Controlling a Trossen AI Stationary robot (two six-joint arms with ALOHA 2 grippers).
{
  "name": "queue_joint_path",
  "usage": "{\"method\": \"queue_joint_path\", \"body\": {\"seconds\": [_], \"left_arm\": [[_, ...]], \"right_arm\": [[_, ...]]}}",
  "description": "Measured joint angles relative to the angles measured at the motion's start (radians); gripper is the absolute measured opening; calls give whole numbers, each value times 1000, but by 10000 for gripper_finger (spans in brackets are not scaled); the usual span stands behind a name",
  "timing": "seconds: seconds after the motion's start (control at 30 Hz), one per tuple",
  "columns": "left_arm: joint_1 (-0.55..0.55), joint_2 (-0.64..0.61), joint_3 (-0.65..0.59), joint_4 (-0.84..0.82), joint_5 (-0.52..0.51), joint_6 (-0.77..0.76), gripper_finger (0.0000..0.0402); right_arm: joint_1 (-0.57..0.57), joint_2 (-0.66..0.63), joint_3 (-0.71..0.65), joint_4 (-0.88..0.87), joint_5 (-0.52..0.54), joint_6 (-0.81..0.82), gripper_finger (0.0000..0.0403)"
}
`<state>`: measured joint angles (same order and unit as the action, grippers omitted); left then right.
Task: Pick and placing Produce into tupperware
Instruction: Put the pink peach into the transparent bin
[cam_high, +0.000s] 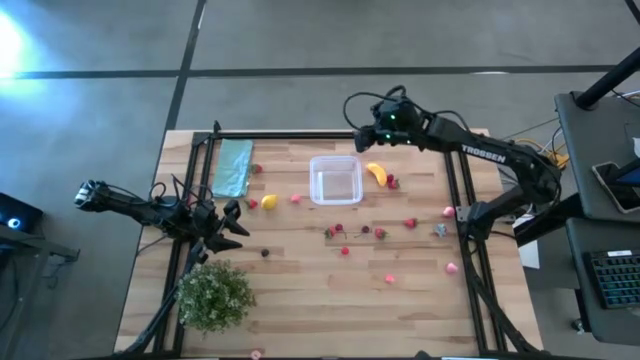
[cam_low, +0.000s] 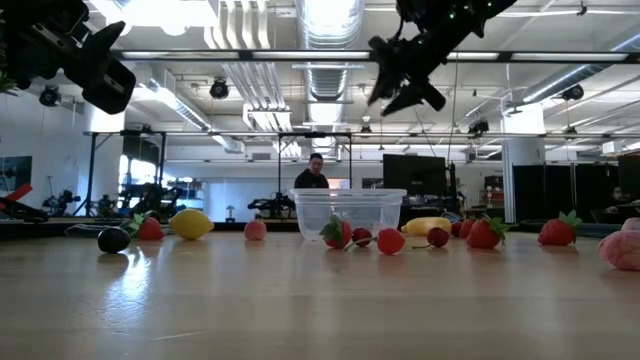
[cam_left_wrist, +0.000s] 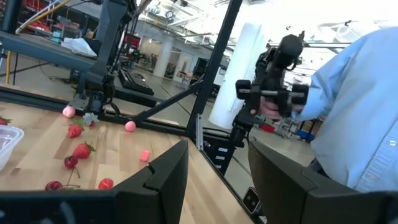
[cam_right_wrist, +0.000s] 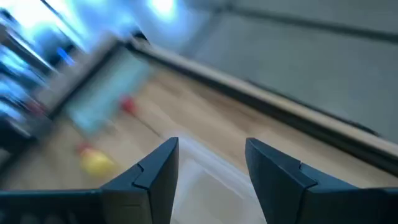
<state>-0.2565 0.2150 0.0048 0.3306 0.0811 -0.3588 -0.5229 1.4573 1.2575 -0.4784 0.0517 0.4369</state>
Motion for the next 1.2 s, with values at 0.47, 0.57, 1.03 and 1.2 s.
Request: {"method": "queue_joint_path", "body": {"seconds": [0.47,0.57,1.03,1.2], "left_arm": [[0,0,0,0,3,0,155],[0,0,0,0,3,0,155],[0,0,0,0,1,0,155],[0,0,0,0,-1,0,155]], "right_arm": [[24,-8,33,-193,-46,-463,178],[27,8,33,-276,-25,-501,178],[25,173,32,-602,31,-252,178],[26,227,31,-738,70,-17,178]]}}
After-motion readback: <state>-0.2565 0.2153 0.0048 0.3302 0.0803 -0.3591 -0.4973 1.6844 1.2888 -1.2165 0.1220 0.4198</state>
